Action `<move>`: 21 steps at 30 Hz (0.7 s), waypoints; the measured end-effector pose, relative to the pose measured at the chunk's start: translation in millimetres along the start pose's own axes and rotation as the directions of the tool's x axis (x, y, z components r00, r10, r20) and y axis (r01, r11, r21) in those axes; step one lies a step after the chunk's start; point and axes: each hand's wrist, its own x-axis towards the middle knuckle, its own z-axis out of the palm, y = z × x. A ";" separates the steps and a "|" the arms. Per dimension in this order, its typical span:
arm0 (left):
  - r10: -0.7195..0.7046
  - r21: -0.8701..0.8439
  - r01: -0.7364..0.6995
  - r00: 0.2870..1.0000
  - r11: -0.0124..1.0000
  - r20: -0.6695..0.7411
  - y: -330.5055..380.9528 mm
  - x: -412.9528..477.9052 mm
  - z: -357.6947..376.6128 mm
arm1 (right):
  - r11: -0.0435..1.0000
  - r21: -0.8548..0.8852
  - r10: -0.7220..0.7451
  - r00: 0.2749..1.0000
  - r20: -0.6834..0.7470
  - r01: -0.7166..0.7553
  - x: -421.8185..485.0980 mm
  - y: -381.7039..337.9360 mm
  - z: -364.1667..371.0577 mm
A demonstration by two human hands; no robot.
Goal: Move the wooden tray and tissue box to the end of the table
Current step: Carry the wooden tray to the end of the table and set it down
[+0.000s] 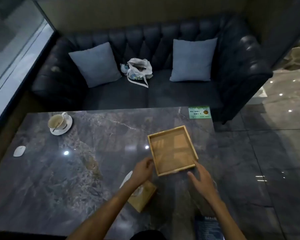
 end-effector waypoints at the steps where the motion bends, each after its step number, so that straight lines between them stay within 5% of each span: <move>1: -0.024 0.003 0.024 0.999 1.000 -0.036 0.5 9.9 2.9 | 1.000 0.024 0.008 1.000 0.000 -0.008 8.5 4.5 0.3; 4: -0.126 -0.023 0.124 0.989 0.992 -0.073 6.6 40.7 13.8 | 0.989 0.032 0.141 0.989 0.053 -0.143 37.2 12.6 -5.5; 10: -0.313 -0.175 0.320 0.947 0.931 0.071 -4.2 77.5 44.1 | 0.904 0.098 0.411 0.909 0.069 -0.416 84.3 36.5 -4.5; 16: -0.481 -0.281 0.479 0.874 0.832 0.067 -36.0 98.0 74.1 | 0.828 0.172 0.514 0.845 0.144 -0.533 108.5 70.0 14.1; 21: -0.565 -0.346 0.598 0.800 0.723 0.202 -110.5 153.9 114.4 | 0.764 0.288 0.557 0.815 0.157 -0.578 116.0 83.1 33.0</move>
